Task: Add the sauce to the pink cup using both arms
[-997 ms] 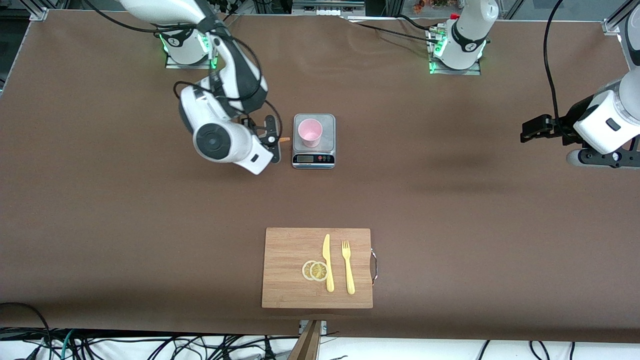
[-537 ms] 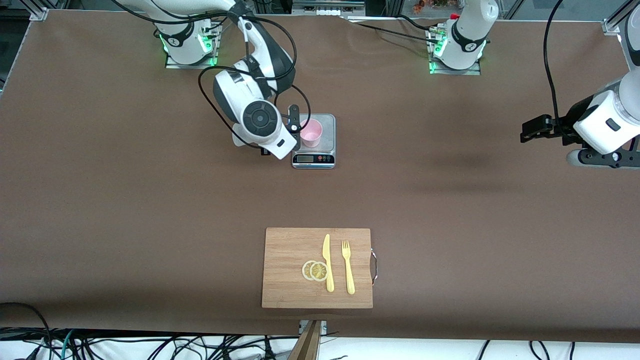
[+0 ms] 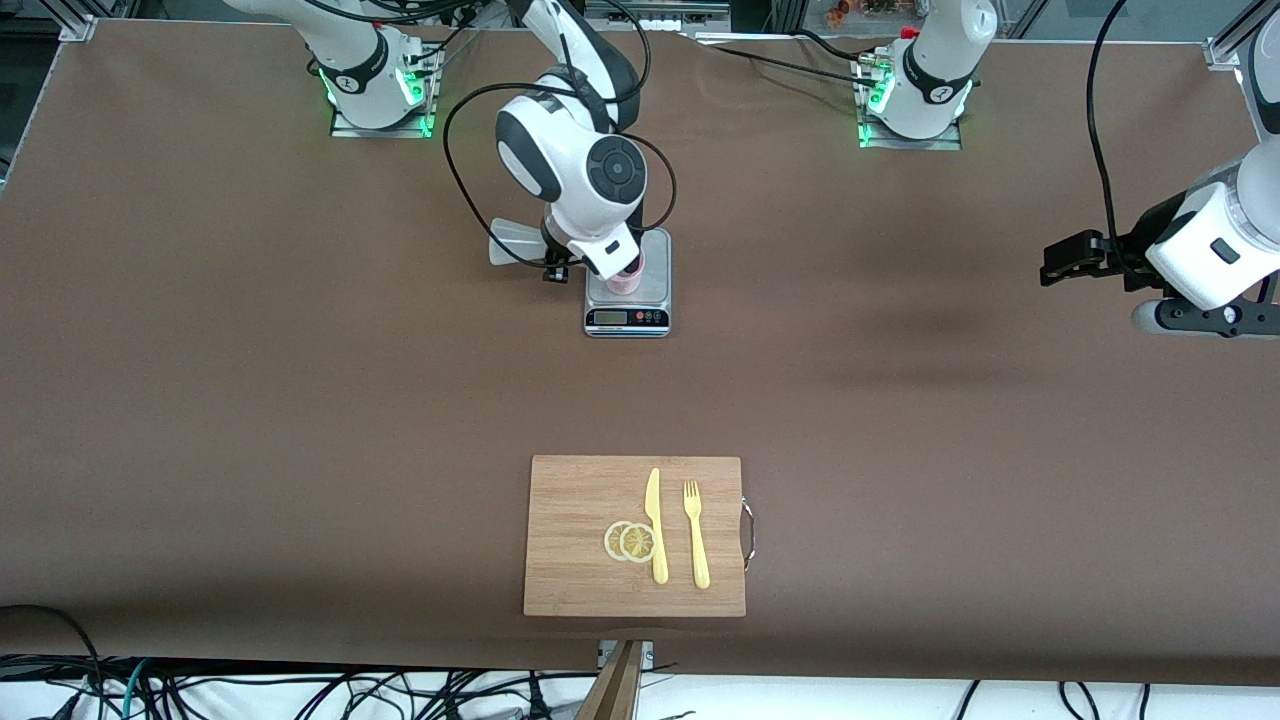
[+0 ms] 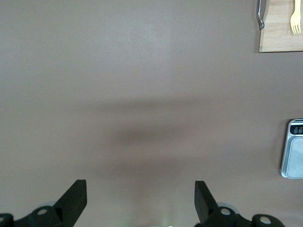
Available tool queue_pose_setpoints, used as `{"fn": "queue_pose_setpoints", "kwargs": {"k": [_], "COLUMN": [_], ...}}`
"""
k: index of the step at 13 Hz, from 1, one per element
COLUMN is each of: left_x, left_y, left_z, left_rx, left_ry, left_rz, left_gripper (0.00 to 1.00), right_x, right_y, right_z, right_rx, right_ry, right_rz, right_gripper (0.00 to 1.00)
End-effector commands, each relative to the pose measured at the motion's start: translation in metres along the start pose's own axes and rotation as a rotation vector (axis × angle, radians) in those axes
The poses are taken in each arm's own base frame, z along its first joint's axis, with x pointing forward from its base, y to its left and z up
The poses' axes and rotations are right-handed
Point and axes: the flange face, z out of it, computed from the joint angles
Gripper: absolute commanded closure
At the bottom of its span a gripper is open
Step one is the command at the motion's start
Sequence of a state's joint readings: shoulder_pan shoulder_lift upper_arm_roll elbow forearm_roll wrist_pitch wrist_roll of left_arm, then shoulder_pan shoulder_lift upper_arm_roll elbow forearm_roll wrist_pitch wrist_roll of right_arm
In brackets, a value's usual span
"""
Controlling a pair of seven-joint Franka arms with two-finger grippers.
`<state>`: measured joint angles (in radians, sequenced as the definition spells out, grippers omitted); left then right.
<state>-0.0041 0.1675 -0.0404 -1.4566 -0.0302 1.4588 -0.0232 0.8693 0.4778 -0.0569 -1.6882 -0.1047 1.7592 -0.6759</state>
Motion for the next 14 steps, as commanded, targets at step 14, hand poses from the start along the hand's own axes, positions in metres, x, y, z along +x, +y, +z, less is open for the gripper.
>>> {"fn": "queue_pose_setpoints", "kwargs": {"k": [14], "left_x": [0.003], "left_y": [-0.002], "left_z": [-0.006], "left_rx": [0.007], "left_ry": [0.001], "left_rz": [0.023], "left_gripper": [0.00], "right_x": [0.014], "right_y": [-0.032], "right_z": [-0.003], "right_rx": [-0.099], "right_ry": [-0.120], "right_rz": [0.111], "right_gripper": [0.94]}}
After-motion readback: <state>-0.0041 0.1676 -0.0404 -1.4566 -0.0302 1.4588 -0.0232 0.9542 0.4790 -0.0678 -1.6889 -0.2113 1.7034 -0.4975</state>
